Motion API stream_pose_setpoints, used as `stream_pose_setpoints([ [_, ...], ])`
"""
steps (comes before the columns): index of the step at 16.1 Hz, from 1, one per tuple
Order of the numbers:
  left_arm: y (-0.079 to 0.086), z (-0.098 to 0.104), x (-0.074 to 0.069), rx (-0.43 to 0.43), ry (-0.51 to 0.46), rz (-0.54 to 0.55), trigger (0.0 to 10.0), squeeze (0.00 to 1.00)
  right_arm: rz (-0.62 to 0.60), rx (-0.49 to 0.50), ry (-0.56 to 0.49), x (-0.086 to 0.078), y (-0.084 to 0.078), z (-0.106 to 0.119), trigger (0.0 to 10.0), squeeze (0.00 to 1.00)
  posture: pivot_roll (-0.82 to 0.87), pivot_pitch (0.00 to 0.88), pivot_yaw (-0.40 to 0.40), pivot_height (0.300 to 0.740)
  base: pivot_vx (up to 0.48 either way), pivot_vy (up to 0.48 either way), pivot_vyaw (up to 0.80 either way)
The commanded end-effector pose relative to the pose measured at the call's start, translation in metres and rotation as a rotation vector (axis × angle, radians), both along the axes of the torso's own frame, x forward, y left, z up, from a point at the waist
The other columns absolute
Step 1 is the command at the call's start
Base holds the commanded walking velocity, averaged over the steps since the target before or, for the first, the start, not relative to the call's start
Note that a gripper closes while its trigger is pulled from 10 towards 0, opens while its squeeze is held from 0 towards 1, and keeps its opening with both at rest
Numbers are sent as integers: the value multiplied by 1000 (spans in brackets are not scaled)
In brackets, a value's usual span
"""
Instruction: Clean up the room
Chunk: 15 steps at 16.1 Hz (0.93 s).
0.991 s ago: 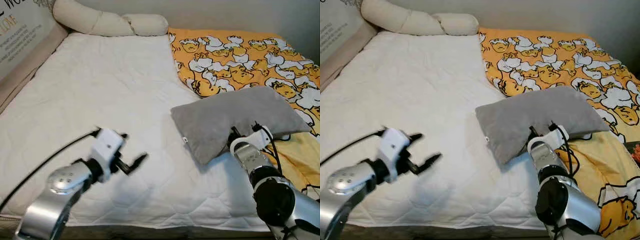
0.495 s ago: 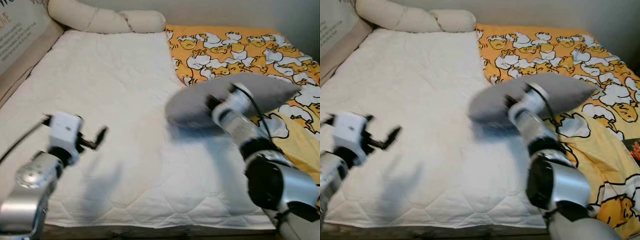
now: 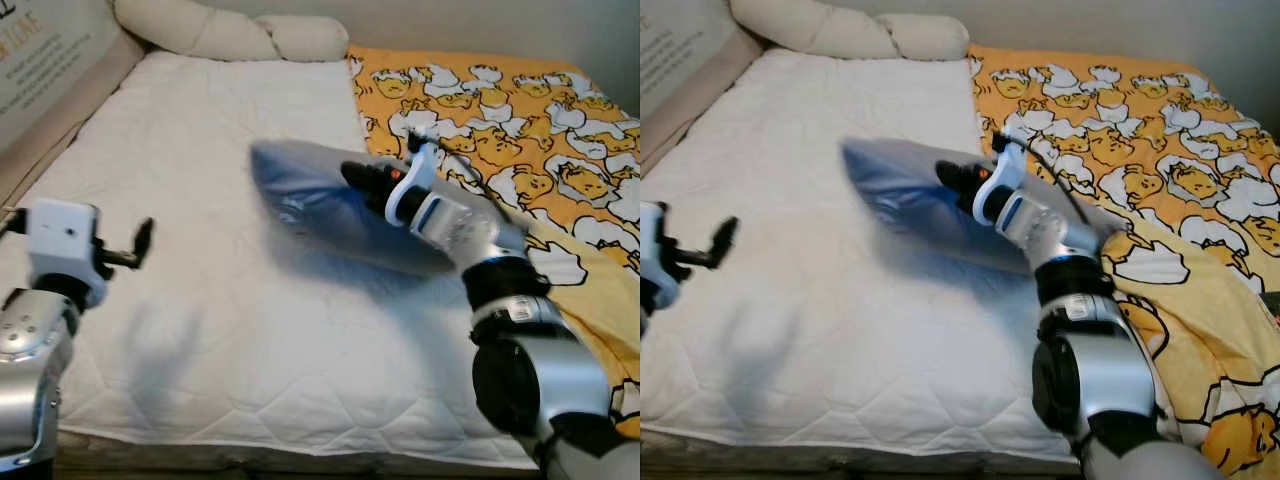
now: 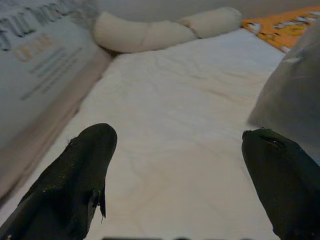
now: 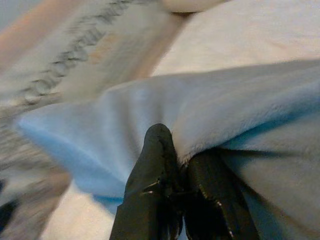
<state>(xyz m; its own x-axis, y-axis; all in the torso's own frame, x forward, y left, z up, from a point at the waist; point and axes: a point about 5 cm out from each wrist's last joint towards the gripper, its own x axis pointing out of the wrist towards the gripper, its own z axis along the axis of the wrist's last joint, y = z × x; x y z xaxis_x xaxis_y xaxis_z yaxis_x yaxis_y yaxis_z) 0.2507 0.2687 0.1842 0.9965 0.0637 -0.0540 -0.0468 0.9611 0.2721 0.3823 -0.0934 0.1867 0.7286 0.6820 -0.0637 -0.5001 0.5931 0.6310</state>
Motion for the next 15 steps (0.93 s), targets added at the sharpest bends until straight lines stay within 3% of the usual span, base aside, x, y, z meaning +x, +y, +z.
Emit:
stream_pose_setpoints([
  [1, 3, 2, 1, -11, -22, 20, 10000, 0, 126, 72, -124, -11, 5, 31, 0, 0, 6, 0, -49, 740, 0, 0, 0],
  [3, 4, 4, 1, -20, -53, 37, 10000, 0, 293, 79, -230, -36, 8, 44, 0, 0, 2, 0, -50, 740, 0, 0, 0],
  [5, 5, 7, 1, -29, -85, 49, 10000, 0, 324, 42, -229, -44, 3, 35, 0, 0, 3, 0, -52, 740, 0, 0, 0],
  [7, 7, 24, -1, -103, -218, 51, 10000, 0, 321, -78, -154, -61, -22, 2, 0, 0, 4, 0, -54, 740, 0, 0, 0],
  [8, 8, 27, -2, -122, -241, 50, 10000, 0, 321, -93, -132, -66, -28, -5, 0, 0, 3, 0, -55, 740, 0, 0, 0],
  [9, 4, 27, -2, -159, -256, 24, 10000, 0, 312, -140, -46, -80, -45, -34, 0, 0, -5, 0, -49, 740, 0, 0, 0],
  [12, -14, 11, -1, -180, -173, -52, 10000, 0, 191, -330, 110, -88, -74, -86, 0, 0, -11, 0, -43, 740, 0, 0, 0],
  [14, -25, 0, 0, -225, -110, -73, 10000, 0, 42, -425, 198, -86, -94, -107, 0, 0, -20, 0, -39, 740, 0, 0, 0],
  [15, -28, -3, 0, -227, -91, -78, 10000, 0, 23, -452, 209, -86, -98, -110, 0, 0, -22, 0, -38, 740, 0, 0, 0],
])
